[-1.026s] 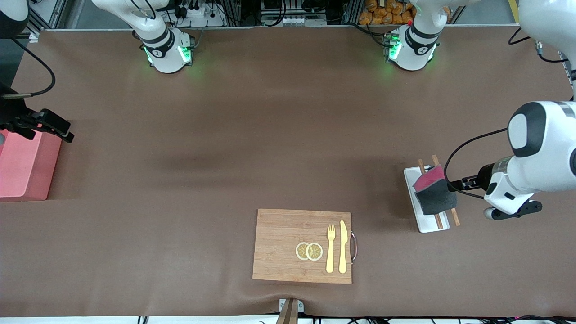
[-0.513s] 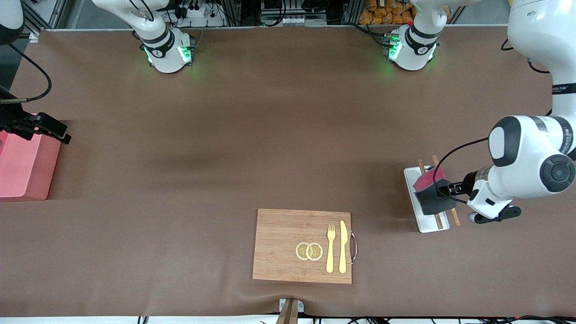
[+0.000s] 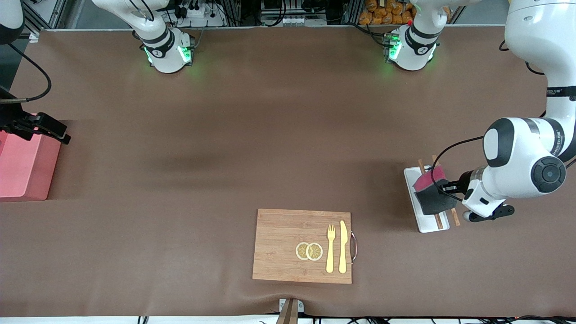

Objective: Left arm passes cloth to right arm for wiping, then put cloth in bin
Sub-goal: 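Reach the left gripper down to the grey cloth on the chopsticks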

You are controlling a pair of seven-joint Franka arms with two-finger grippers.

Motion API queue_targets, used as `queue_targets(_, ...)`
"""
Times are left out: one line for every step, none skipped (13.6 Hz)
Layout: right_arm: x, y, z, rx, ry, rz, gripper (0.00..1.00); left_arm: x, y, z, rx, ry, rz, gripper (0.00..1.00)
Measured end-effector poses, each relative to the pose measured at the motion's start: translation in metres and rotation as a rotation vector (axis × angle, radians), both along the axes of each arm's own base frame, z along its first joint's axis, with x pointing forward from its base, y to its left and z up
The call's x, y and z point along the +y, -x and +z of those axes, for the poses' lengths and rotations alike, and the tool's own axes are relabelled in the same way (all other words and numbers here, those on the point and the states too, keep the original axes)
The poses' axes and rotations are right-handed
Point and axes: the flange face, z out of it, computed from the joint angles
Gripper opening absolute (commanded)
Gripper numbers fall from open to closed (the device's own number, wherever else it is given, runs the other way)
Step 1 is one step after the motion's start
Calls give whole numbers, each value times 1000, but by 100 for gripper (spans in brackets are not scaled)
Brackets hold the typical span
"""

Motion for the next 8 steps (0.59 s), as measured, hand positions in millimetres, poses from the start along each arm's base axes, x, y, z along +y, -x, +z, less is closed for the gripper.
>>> queue_targets(0,0,0,0,0,0,100,0,0,-2,1,0,0,38)
queue_targets(0,0,0,0,0,0,100,0,0,-3,2,0,0,35)
queue_targets(0,0,0,1,0,0,100,0,0,-4,2,0,0,25)
queue_targets(0,0,0,1,0,0,100,0,-1,-5,3,0,0,22)
queue_targets(0,0,0,1,0,0,100,0,-1,-6,3,0,0,19)
queue_targets(0,0,0,1,0,0,100,0,-1,-6,3,1,0,15)
queue_targets(0,0,0,2,0,0,100,0,-1,-6,3,1,0,12)
queue_targets(-1,0,-1,4,0,-1,100,0,-1,-6,3,1,0,9)
